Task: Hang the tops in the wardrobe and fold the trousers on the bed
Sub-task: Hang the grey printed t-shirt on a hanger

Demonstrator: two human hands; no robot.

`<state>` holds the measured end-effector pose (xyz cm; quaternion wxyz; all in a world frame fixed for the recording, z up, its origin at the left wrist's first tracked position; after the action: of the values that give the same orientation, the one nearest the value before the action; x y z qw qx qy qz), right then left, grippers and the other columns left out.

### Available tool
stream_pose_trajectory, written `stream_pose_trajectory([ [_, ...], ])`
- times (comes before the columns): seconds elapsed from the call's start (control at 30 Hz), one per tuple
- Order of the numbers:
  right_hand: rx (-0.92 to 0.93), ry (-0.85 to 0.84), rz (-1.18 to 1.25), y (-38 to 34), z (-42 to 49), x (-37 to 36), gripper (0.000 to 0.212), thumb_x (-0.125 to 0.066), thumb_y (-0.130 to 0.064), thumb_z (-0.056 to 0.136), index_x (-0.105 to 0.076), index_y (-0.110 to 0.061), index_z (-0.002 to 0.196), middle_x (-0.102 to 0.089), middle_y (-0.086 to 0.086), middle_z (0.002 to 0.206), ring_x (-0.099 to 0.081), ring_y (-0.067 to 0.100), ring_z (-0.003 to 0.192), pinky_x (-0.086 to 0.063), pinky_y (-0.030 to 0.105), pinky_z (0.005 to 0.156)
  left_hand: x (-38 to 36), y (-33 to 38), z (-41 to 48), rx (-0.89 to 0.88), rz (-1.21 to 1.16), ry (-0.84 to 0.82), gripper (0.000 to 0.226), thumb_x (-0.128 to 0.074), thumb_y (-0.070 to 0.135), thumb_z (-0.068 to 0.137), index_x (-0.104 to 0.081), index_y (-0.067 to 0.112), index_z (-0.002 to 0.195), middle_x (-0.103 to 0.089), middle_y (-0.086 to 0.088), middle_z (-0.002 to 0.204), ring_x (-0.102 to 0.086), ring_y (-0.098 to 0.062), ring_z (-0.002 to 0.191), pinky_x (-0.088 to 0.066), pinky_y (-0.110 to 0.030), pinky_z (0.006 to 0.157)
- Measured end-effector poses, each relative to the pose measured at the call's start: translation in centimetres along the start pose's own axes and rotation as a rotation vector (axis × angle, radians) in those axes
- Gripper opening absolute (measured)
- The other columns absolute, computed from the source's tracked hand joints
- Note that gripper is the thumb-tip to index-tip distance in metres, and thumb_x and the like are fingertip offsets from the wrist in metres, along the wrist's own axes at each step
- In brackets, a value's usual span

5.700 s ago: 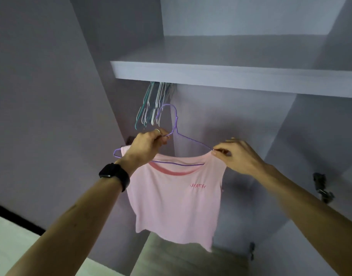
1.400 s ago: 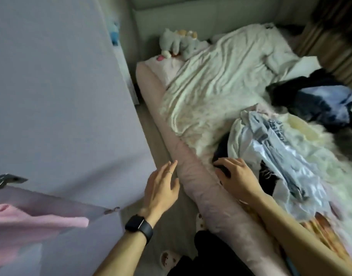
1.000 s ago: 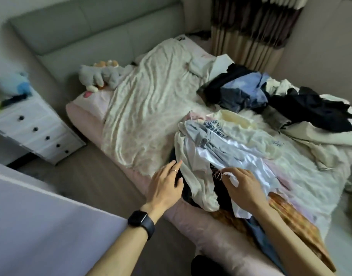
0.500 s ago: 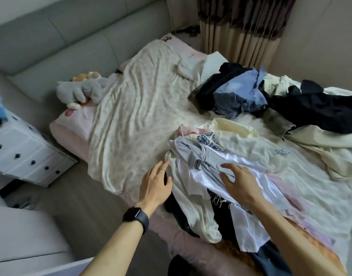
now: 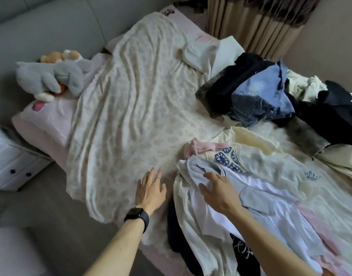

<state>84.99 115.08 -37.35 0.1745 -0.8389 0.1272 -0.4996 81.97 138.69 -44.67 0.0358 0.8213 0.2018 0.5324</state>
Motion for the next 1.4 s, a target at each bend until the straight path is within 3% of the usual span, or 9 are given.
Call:
stream_pose_trajectory([
  [0.13,-0.016,0.029,-0.124,-2.6,5.3,-1.6,0.05,-0.044,-0.059,0.098,-0.055,-0.023,0.13,-0.061,0.004,0.134,-0.051,0.03,0.124,-0.045,0.039,0.091,-1.4,-2.6,4.3,-0.01,0.027,0.038,0.065,-0.027,0.052,0.099,-0.02,0.029,0.16,-0.005,0.002,0.169,-0.008,-0.026,0.155,-0.014,-0.052,0.123],
  [0.27,-0.082,0.014,-0.228,-2.9,8.9,-3.9,0.063,-0.041,-0.073,0.092,-0.055,-0.021,0.125,-0.061,0.006,0.128,-0.056,0.032,0.116,-0.047,0.04,0.087,-4.8,-4.5,5.5,0.001,0.076,-0.017,0.072,-0.033,0.048,0.103,0.011,0.036,0.158,0.024,0.011,0.164,0.016,-0.016,0.154,-0.007,-0.064,0.118],
  [0.47,-0.019,0.1,-0.138,-1.9,8.8,-3.0,0.02,-0.044,-0.026,0.101,-0.061,-0.023,0.111,-0.068,0.002,0.108,-0.062,0.03,0.093,-0.046,0.035,0.064,-6.3,-5.2,6.2,0.059,0.092,-0.108,0.072,-0.031,0.049,0.104,0.015,0.036,0.157,0.031,0.012,0.161,0.023,-0.014,0.151,-0.002,-0.065,0.119],
  [0.6,-0.006,0.16,0.071,0.6,4.4,1.3,0.036,-0.039,-0.044,0.097,-0.066,-0.027,0.112,-0.07,0.001,0.11,-0.063,0.028,0.099,-0.042,0.032,0.067,-5.2,-4.2,6.2,0.101,-0.011,-0.202,0.075,-0.044,0.037,0.102,0.002,0.029,0.161,0.016,0.006,0.167,0.016,-0.02,0.154,-0.007,-0.057,0.123],
  [0.73,-0.045,0.156,0.15,4.7,-1.0,5.7,0.035,-0.059,-0.013,0.093,-0.068,-0.024,0.125,-0.072,0.001,0.121,-0.067,0.025,0.104,-0.039,0.026,0.072,-0.3,-1.0,5.1,0.175,-0.378,-0.048,0.058,-0.047,0.031,0.101,-0.033,0.018,0.156,-0.03,-0.003,0.162,-0.026,-0.025,0.149,-0.028,-0.043,0.119],
  [0.87,-0.068,0.214,0.269,8.0,-6.9,10.9,0.034,-0.057,-0.016,0.089,-0.07,-0.028,0.118,-0.074,-0.013,0.108,-0.069,0.008,0.101,-0.05,0.02,0.079,4.9,8.0,1.8,-0.002,-0.503,0.021,0.046,-0.049,0.028,0.1,-0.047,0.018,0.145,-0.048,-0.003,0.149,-0.039,-0.025,0.138,-0.037,-0.04,0.112],
  [0.97,-0.015,0.262,0.361,9.1,-12.4,15.7,0.044,-0.062,0.002,0.09,-0.069,-0.04,0.102,-0.068,-0.037,0.087,-0.061,-0.02,0.087,-0.042,0.003,0.072,6.9,17.9,-2.7,-0.251,-0.529,-0.049,0.049,-0.055,0.023,0.099,-0.045,0.024,0.147,-0.042,0.0,0.151,-0.037,-0.021,0.141,-0.034,-0.036,0.114],
  [1.17,0.197,0.24,0.484,10.5,-20.4,24.1,0.045,-0.059,-0.007,0.084,-0.07,-0.05,0.089,-0.074,-0.017,0.086,-0.066,-0.001,0.08,-0.05,0.017,0.074,7.6,34.4,-13.4,-0.613,-0.509,-0.301,0.091,-0.062,0.009,0.08,-0.027,0.058,0.148,-0.026,0.01,0.156,-0.026,-0.009,0.143,-0.028,-0.025,0.116],
  [1.4,0.413,0.211,0.499,11.0,-25.8,32.4,0.043,-0.062,0.005,0.091,-0.072,-0.035,0.079,-0.062,-0.024,0.068,-0.052,-0.008,0.066,-0.04,0.011,0.065,11.3,37.1,-22.5,-0.565,-0.661,-0.246,0.022,-0.081,0.03,0.082,-0.074,0.035,0.102,-0.072,0.018,0.111,-0.063,-0.001,0.11,-0.046,-0.028,0.102],
])
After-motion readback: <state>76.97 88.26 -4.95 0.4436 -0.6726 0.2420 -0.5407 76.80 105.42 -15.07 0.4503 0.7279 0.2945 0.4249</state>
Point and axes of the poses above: each hand's wrist, its own z-axis towards the middle knuckle, its own x-axis out of the back of the hand, y = z × x, the point moved 9 cm from there along z, towards the middle knuckle
